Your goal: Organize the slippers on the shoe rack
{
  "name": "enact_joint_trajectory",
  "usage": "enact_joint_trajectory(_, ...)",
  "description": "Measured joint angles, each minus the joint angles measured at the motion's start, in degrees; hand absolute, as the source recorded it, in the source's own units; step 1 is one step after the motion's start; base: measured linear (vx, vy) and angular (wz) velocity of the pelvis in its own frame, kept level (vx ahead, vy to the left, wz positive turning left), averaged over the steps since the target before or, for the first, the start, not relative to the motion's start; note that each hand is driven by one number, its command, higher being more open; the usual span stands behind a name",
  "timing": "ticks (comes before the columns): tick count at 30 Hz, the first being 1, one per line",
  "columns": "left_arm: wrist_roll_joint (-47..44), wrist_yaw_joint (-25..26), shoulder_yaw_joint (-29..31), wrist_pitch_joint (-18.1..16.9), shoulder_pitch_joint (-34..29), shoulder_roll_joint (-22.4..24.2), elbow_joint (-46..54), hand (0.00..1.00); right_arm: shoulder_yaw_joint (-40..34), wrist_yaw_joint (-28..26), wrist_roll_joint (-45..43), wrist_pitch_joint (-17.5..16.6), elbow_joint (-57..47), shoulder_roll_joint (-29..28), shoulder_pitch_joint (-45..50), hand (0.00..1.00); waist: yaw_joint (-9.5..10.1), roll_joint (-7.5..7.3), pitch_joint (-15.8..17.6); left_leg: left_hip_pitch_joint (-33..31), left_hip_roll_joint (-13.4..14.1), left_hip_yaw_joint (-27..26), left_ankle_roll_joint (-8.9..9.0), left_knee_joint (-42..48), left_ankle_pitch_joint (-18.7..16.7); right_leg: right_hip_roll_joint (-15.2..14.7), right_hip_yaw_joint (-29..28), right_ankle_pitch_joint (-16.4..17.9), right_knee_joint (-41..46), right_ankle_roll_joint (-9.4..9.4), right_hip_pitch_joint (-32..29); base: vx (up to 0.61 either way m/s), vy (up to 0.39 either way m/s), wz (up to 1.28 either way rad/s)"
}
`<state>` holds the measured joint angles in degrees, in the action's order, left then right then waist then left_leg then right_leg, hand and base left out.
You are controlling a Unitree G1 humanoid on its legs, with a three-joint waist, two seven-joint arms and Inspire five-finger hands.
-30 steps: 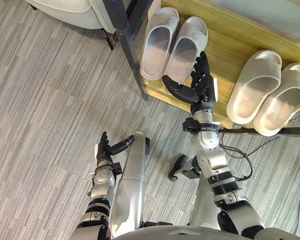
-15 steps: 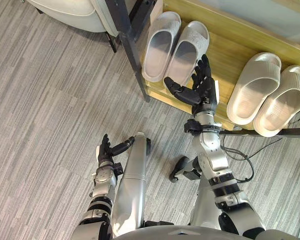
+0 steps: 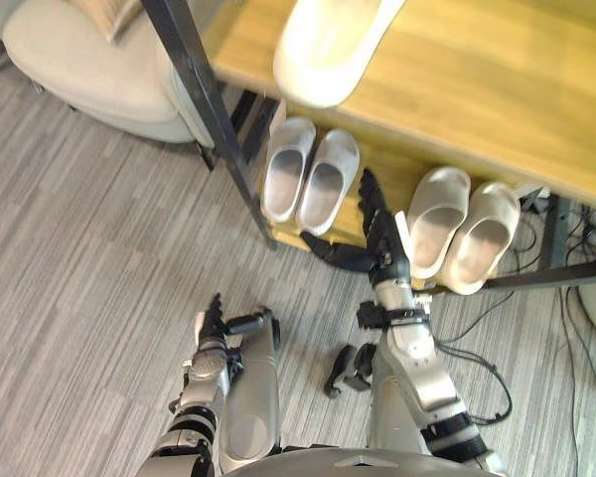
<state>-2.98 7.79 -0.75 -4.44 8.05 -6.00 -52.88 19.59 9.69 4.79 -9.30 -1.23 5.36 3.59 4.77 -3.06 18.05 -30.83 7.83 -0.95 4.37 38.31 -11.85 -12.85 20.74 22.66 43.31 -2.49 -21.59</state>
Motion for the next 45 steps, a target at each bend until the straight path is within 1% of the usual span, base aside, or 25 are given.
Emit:
enact_joint_trajectory(2, 0.64, -0.18, -1.79, 0.01, -0.13, -0.34, -1.55, 1.0, 0.77, -1.01, 0.93, 0.01, 1.2, 1.33, 0.96, 1.0, -0.57, -0.24, -0.64, 3.25, -0.22, -0.6, -0.17, -3.64, 1.14, 0.63, 0.04, -1.74, -4.17, -0.49, 3.02, 0.11, 0.053, -0.13)
enact_joint_trajectory(3, 1.5, -0.19, -2.84, 0.14, -0.4, -0.63, -2.69, 1.0, 0.68, -2.02, 2.64, 0.02, 2.53, 2.27, 2.0, 1.0, -0.66, -0.67, -1.09, 6.48, -0.42, -1.69, -0.38, -7.25, 2.27, 1.0, -0.25, -3.34, -7.84, -0.86, 5.48, 0.11, 0.07, -0.17)
enact_joint_trajectory(5, 1.8, -0.38, -4.03, 0.23, -1.07, -0.65, -3.64, 1.0, 0.5, -2.97, 5.06, 0.07, 4.82, 3.52, 3.44, 1.0, -0.88, -0.69, -1.65, 10.56, -0.98, -2.98, -0.68, -12.24, 3.91, 1.33, -0.55, -5.53, -12.75, -1.34, 8.78, 0.12, 0.086, -0.17)
enact_joint_trajectory(8, 3.7, -0.85, -6.23, 0.39, -3.36, -0.49, -4.85, 1.0, -0.02, -4.62, 7.71, 0.29, 10.34, 4.1, 5.18, 1.0, -1.97, -0.15, -4.58, 15.78, -1.98, -4.78, -1.07, -20.21, 6.91, 1.95, -0.9, -9.26, -20.45, -2.27, 12.81, 0.1, 0.061, -0.18)
enact_joint_trajectory(9, 3.87, -0.92, -7.45, 0.73, -4.5, -0.38, -4.86, 1.0, -0.56, -5.21, 8.79, 0.36, 12.96, 4.34, 6.25, 1.0, -2.21, 0.6, -5.63, 18.76, -2.16, -5.9, -1.18, -24.25, 8.38, 2.73, -1.35, -11.54, -24.93, -2.58, 15.48, 0.12, 0.056, -0.34)
enact_joint_trajectory(10, 4.46, -1.17, -8.09, 0.86, -5.23, -0.31, -4.88, 1.0, -0.92, -5.57, 8.93, 0.45, 14.55, 4.37, 7.3, 1.0, -2.24, 1.08, -6.45, 20.87, -2.36, -6.62, -1.14, -27.11, 9.49, 3.15, -1.8, -13.05, -27.85, -2.83, 17.11, 0.08, 0.038, -0.3)
enact_joint_trajectory(13, 6.02, -1.64, -9.46, 0.95, -6.22, -0.3, -5.01, 1.0, -1.76, -6.23, 8.89, 0.71, 17.9, 4.34, 8.75, 1.0, -2.46, 1.8, -7.41, 24.66, -2.92, -7.4, -1.14, -31.83, 11.45, 3.53, -2.11, -14.82, -31.58, -3.03, 19.95, 0.04, 0.019, -0.13)
enact_joint_trajectory(15, 6.25, -2.04, -9.71, 0.96, -6.87, 0.08, -5.48, 1.0, -2.83, -6.67, 8.7, 1.76, 21.86, 4.28, 9.25, 1.0, -2.88, 2.52, -8.39, 27.2, -3.29, -7.61, -1.15, -34.75, 12.73, 3.85, -2.16, -16.07, -33.91, -3.15, 21.97, -0.01, 0.012, -0.06)
enact_joint_trajectory(18, 7.61, -2.49, -9.56, 0.78, -7.86, 0.01, -6.11, 1.0, -5.34, -6.51, 8.54, 1.93, 29.79, 3.6, 8.89, 1.0, -3.17, 3.16, -9.59, 29.37, -3.47, -7.76, -1.08, -37.15, 13.95, 4.37, -2.29, -17.48, -36.3, -3.16, 23.89, -0.05, 0.014, -0.04)
enact_joint_trajectory(22, 8.23, -2.72, -9.33, 0.79, -8.23, 0.14, -6.35, 1.0, -8.14, -5.68, 7.33, 3.13, 37.93, 3.02, 8.19, 1.0, -3.34, 3.67, -10.09, 30.87, -3.65, -7.97, -1.27, -39.86, 15.59, 5.1, -2.72, -18.98, -38.46, -2.93, 24.75, -0.08, 0.016, -0.05)
enact_joint_trajectory(23, 8.39, -2.72, -9.37, 0.79, -8.31, 0.18, -6.35, 1.0, -9.09, -5.54, 6.07, 4.02, 39.93, 2.65, 7.84, 1.0, -3.4, 3.79, -10.14, 31.33, -3.67, -8.22, -1.32, -41.07, 16.36, 5.26, -3.15, -19.69, -39.22, -2.77, 24.75, -0.09, 0.042, -0.12)
enact_joint_trajectory(26, 9.3, -2.88, -10.17, 0.78, -8.41, 0.16, -6.23, 1.0, -10.54, -4.37, 6.2, 4.09, 44.31, 2.28, 5.83, 1.0, -3.78, 3.73, -10.19, 32.45, -3.72, -8.62, -1.26, -42.41, 16.89, 5.84, -3.64, -20.85, -40.7, -2.69, 25.56, -0.07, 0.019, -0.11)
enact_joint_trajectory(29, 9.26, -3.12, -11.97, 0.67, -8.87, -0.02, -4.31, 1.0, -12.31, -3.71, 6.11, 4.28, 46.51, 1.82, 4.85, 1.0, -3.8, 3.71, -10.34, 33.08, -3.94, -8.56, -1.29, -43.05, 17.03, 5.79, -3.67, -21.13, -41.17, -2.67, 26.03, -0.04, 0.02, -0.02)
enact_joint_trajectory(32, 6.35, -3.33, -16.5, 0.81, -12.96, -0.79, 5.93, 1.0, -14.14, -2.9, 4.35, 4.4, 47.27, 1.52, 4.99, 1.0, -3.95, 3.71, -10.34, 33.12, -4.46, -7.51, -1.31, -43.25, 17.03, 5.47, -2.88, -21.26, -41.95, -2.87, 26.71, -0.01, 0.012, 0.13)
enact_joint_trajectory(33, 2.78, -4.38, -19.23, 0.75, -14.93, -2.01, 12.51, 1.0, -14.86, -2.84, 3.93, 4.45, 47.34, 1.52, 5.15, 1.0, -3.92, 3.88, -10.44, 32.84, -4.77, -6.95, -1.39, -43.26, 17.01, 5.23, -2.27, -21.22, -42.22, -2.94, 26.87, 0.02, 0.009, 0.19)
enact_joint_trajectory(34, 2.2, -4.59, -19.68, 0.75, -15.25, -2.23, 13.7, 1.0, -15.02, -2.85, 3.92, 4.45, 47.37, 1.51, 5.15, 1.0, -3.93, 3.93, -10.47, 32.75, -4.83, -6.82, -1.42, -43.26, 17.01, 5.19, -2.16, -21.2, -42.24, -2.96, 26.86, 0.02, 0.007, 0.18)
enact_joint_trajectory(35, 1.06, -4.99, -21.22, 0.7, -16.07, -2.9, 17.2, 1.0, -15.38, -2.84, 3.89, 4.45, 47.54, 1.52, 5.15, 1.0, -3.94, 4.08, -10.56, 32.57, -5.02, -6.52, -1.5, -43.26, 17.02, 5.08, -1.88, -21.13, -42.31, -3.05, 26.86, 0.03, 0.007, 0.12)
enact_joint_trajectory(36, -0.49, -5.81, -23.42, 0.5, -17.11, -3.86, 21.87, 1.0, -16.06, -2.87, 3.84, 4.45, 48.21, 1.52, 5.17, 1.0, -3.91, 4.32, -10.71, 32.46, -5.23, -6.37, -1.75, -43.26, 17.06, 4.95, -1.72, -21.04, -42.34, -3.18, 26.86, 0.04, 0.011, 0.1)
enact_joint_trajectory(37, -2.29, -7.39, -25.65, -0.46, -18.25, -5.05, 26.75, 1.0, -16.29, -2.89, 3.46, 4.46, 48.83, 1.62, 5.02, 1.0, -3.87, 4.58, -10.9, 32.45, -5.44, -6.38, -2.07, -43.26, 17.03, 4.79, -1.73, -20.93, -42.39, -3.29, 26.87, 0.04, 0.011, 0.05)
enact_joint_trajectory(38, -3.22, -8.39, -27.64, -1.05, -18.53, -6.15, 29.64, 1.0, -16.27, -2.91, 2.98, 4.44, 48.95, 1.76, 5.03, 1.0, -3.87, 4.77, -11.03, 32.45, -5.52, -6.38, -2.19, -43.26, 16.97, 4.73, -1.72, -20.89, -42.5, -3.31, 26.93, 0.05, 0.008, 0.01)
enact_joint_trajectory(40, -4.33, -11.11, -34.53, -1.97, -17.71, -9.85, 36.97, 1.0, -16.27, -3.29, 2.11, 4.37, 49.36, 2.01, 5.01, 1.0, -3.93, 5.22, -11.42, 32.48, -5.71, -6.29, -2.32, -43.25, 16.84, 4.68, -1.51, -20.85, -42.92, -3.38, 27.31, 0.05, -0.002, 0.03)
enact_joint_trajectory(43, -4.33, -14.34, -39.7, -3.23, -16.41, -11.69, 41.76, 1.0, -16.24, -3.82, 1.9, 4.13, 49.38, 2.14, 5.01, 1.0, -4.36, 5.52, -11.71, 32.58, -5.8, -5.92, -2.36, -43.26, 16.76, 4.7, -1.0, -20.82, -43.43, -3.41, 27.89, 0.02, -0.011, 0.06)
enact_joint_trajectory(44, -4.42, -15.58, -41.98, -3.3, -15.62, -11.58, 43.71, 1.0, -16.18, -4.38, 1.91, 4.03, 49.38, 2.22, 4.96, 1.0, -4.65, 5.65, -11.9, 32.58, -5.79, -5.84, -2.36, -43.26, 16.75, 4.75, -0.93, -20.8, -43.59, -3.39, 27.96, 0.01, -0.013, 0.03)
enact_joint_trajectory(45, -4.62, -16.02, -42.99, -3.31, -15.29, -11.53, 44.68, 1.0, -16.19, -4.54, 1.91, 4.03, 49.38, 2.22, 4.92, 1.0, -4.86, 5.71, -12.0, 32.58, -5.77, -5.83, -2.35, -43.26, 16.75, 4.78, -0.93, -20.79, -43.63, -3.36, 27.96, 0.0, 0.0, 0.0)
